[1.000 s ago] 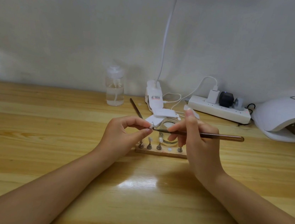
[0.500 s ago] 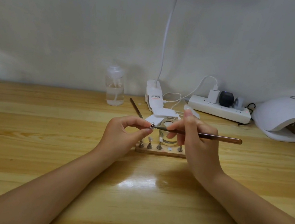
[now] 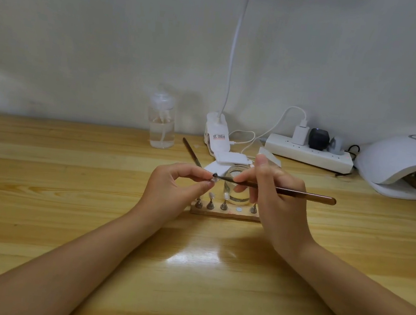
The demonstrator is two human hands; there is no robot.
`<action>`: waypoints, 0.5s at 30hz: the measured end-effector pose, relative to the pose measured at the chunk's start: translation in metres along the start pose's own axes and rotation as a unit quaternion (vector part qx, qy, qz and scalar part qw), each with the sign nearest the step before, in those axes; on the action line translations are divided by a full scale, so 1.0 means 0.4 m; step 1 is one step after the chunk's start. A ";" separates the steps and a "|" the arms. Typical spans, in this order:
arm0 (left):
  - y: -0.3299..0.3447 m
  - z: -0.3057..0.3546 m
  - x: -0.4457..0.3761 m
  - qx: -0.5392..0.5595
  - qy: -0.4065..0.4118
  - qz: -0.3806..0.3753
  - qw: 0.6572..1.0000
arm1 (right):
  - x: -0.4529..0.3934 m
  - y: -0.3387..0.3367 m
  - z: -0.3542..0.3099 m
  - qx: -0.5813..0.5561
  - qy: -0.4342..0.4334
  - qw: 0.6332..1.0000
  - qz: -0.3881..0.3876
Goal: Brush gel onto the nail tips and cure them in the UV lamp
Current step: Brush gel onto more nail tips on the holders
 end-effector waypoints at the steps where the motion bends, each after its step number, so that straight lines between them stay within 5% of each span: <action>1: 0.000 0.001 0.000 0.001 0.001 0.000 1.000 | 0.001 -0.001 0.002 -0.001 0.005 1.000 0.002; 15: -0.003 0.005 0.002 -0.005 0.006 0.007 1.000 | -0.002 0.003 0.000 0.009 -0.009 1.000 -0.006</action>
Point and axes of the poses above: each hand's wrist, its own x-axis away from the middle knuckle, its own y-axis out of the palm, z = x × y, the point moved 7 cm from there along -x, towards the middle knuckle, and after that the axes turned 11 degrees about -y, right-handed, at the moved point
